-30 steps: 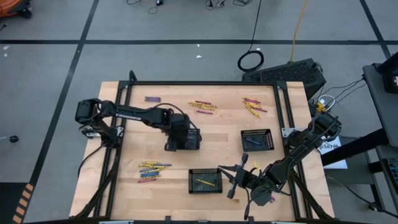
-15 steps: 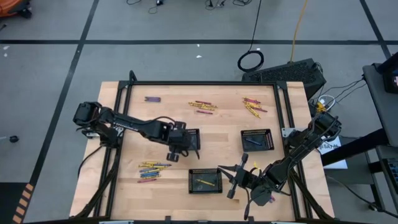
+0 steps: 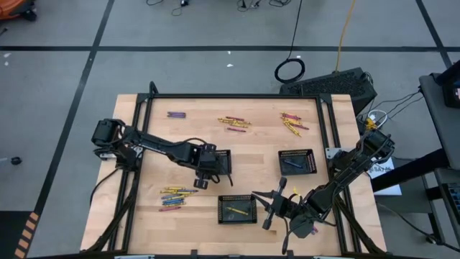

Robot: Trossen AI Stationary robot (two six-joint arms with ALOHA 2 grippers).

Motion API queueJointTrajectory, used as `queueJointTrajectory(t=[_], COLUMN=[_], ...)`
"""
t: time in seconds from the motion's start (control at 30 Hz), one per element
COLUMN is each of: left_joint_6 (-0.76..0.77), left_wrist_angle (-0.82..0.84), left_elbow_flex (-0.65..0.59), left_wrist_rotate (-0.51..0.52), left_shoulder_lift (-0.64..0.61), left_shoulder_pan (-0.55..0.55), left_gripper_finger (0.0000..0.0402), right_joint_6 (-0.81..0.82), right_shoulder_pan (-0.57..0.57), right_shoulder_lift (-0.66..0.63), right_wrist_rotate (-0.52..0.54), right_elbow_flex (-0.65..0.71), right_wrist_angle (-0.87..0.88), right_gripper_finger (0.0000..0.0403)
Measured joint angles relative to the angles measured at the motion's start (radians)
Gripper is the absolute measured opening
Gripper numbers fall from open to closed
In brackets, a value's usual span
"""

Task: Sort crayons
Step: Put the blue crayon into the right black bin from the left black bin

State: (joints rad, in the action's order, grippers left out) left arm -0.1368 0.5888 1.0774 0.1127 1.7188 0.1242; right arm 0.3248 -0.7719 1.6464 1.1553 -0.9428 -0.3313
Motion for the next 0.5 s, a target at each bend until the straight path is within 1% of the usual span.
queueJointTrajectory(t=[0.1,0.17,0.4,0.5], left_joint_6=[0.000,0.000,-0.001,-0.001], left_wrist_angle=[0.002,0.006,0.011,0.031], left_elbow_flex=[0.000,0.000,0.000,0.000], left_wrist_rotate=[0.000,0.001,0.005,0.008], left_shoulder_lift=[0.010,0.010,0.010,0.010], left_shoulder_pan=[0.000,0.000,0.000,0.000], left_gripper_finger=[0.0157,0.0147,0.0076,0.0053], right_joint_6=[0.000,0.001,0.003,0.003], right_shoulder_pan=[0.000,0.000,0.000,0.000], right_shoulder_lift=[0.000,0.000,0.000,0.000], right_wrist_rotate=[0.000,0.000,0.000,0.000], right_elbow_flex=[0.000,0.000,0.000,0.000], right_wrist_angle=[0.000,0.000,0.000,0.000], right_gripper_finger=[0.0013,0.0013,0.0013,0.0013])
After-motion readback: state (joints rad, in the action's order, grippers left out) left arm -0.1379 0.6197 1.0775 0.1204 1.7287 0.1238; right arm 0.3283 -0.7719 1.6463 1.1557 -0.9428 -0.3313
